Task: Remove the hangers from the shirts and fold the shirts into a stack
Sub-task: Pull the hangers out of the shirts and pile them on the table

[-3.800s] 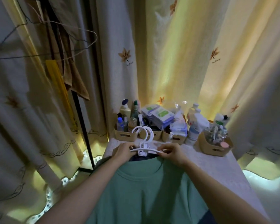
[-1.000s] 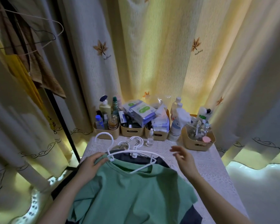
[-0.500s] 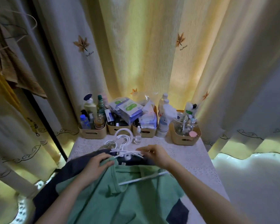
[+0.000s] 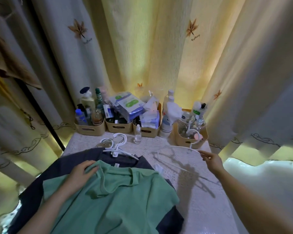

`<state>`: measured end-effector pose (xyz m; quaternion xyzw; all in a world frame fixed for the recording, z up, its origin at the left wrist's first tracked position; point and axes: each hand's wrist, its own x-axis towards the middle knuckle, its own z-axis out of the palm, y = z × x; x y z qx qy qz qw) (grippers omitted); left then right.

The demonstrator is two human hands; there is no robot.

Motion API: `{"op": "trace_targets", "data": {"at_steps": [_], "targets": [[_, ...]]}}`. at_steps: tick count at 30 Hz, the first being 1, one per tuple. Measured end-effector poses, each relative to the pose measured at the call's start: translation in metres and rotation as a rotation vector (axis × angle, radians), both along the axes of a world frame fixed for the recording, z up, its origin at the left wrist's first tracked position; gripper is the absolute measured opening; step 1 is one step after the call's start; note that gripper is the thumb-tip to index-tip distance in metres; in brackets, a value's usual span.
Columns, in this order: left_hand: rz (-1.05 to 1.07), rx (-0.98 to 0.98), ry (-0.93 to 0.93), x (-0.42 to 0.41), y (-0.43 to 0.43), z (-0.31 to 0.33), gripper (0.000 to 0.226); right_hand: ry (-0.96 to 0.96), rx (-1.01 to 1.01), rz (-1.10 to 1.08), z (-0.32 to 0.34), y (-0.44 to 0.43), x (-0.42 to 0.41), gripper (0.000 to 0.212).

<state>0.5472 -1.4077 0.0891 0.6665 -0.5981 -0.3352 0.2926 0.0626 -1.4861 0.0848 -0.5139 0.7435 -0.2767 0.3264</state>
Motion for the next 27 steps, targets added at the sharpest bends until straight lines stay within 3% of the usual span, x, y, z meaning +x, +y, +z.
{"op": "trace_targets", "data": {"at_steps": [6,10,17,22,27], "targets": [[0.036,0.006,0.013,0.006,0.005,0.0,0.016,-0.041,-0.103,0.027,0.006,-0.033,0.018,0.029],[0.046,0.017,-0.007,0.005,0.005,0.002,0.014,0.107,0.067,0.097,0.014,-0.064,0.024,0.028],[0.061,0.038,-0.006,0.004,-0.001,0.006,0.011,0.119,0.186,-0.075,0.015,-0.09,0.028,0.023],[0.062,0.052,0.004,0.009,0.004,0.006,0.01,0.197,0.18,-0.028,-0.005,-0.087,0.028,0.027],[0.014,0.076,0.016,0.012,0.008,0.007,0.011,0.287,0.272,0.159,-0.041,-0.07,0.036,0.033]]}}
